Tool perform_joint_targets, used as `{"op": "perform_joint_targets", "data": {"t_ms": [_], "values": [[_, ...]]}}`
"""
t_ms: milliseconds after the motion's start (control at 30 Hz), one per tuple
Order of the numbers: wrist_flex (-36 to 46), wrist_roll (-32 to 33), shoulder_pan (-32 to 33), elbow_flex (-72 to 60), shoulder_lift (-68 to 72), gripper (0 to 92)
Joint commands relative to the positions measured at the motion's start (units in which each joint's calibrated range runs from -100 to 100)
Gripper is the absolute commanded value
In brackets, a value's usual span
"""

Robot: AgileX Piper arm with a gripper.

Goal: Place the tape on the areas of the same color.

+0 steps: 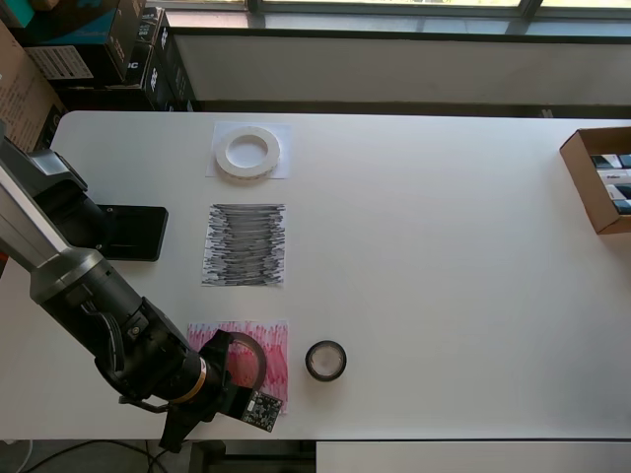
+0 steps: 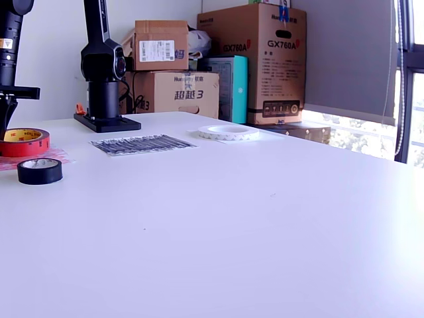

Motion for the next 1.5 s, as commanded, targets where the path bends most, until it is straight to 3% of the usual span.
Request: {"op": "perform_joint_targets", "data": {"t_ms": [0, 700, 1267, 1467], "values": [[-0.1, 0.0, 0.2, 0.1, 0.6, 0.0], [-0.1, 0.3, 0.4, -0.1, 0.7, 1.2], [-0.1, 0.6, 0.1, -0.2, 0.2, 51.3], [-0.1, 0.6, 0.1, -4.4, -0.4, 56.0]]}}
